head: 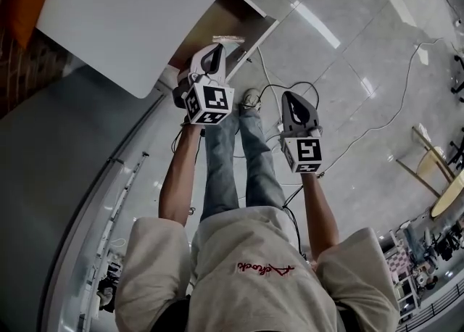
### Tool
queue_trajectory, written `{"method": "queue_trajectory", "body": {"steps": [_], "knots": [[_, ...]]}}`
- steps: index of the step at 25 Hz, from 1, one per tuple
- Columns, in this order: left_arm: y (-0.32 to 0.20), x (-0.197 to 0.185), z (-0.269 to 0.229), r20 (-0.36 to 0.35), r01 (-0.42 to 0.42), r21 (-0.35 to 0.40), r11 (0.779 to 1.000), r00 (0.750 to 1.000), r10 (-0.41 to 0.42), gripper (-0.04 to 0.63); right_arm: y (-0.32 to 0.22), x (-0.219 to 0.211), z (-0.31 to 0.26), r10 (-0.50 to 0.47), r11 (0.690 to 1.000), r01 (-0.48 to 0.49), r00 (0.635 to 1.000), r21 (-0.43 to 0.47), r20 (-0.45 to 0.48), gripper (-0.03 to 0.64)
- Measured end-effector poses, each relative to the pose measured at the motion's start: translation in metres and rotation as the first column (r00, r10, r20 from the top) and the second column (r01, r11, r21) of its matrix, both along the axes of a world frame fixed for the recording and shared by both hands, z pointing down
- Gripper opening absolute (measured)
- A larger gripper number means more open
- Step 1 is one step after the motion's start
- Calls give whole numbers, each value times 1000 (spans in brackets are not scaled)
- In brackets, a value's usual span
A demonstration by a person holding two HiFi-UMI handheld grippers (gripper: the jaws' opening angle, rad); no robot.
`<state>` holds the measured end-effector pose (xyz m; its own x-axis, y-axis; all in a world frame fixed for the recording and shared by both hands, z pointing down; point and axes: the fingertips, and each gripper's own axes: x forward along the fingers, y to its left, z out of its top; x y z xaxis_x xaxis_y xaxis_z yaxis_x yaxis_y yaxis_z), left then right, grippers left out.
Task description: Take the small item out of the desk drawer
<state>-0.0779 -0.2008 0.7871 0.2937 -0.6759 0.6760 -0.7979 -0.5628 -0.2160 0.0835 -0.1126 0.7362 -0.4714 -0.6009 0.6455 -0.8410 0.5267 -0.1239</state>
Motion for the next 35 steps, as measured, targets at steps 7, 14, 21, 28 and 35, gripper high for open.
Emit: {"method": "queue_trajectory", "body": {"steps": [7, 14, 21, 28, 35], "knots": [[18, -5, -51, -235, 146, 11, 989, 962, -140, 9, 6, -1, -28, 27, 999, -27, 1000, 42, 2, 12], [33, -11, -108, -375, 230, 44, 972, 906, -198, 9, 2, -6, -64, 52, 993, -54, 998, 106, 19, 12], [55, -14, -162, -411, 254, 62, 965, 888, -207, 9, 2, -12, -112, 70, 985, -76, 997, 155, 43, 12], [61, -24, -218, -435, 273, 101, 957, 877, -204, 9, -13, -17, -168, 95, 964, -113, 992, 240, 85, 12], [46, -28, -281, -447, 288, 179, 941, 876, -183, 9, -38, -12, -231, 104, 932, -139, 987, 336, 121, 12]]}}
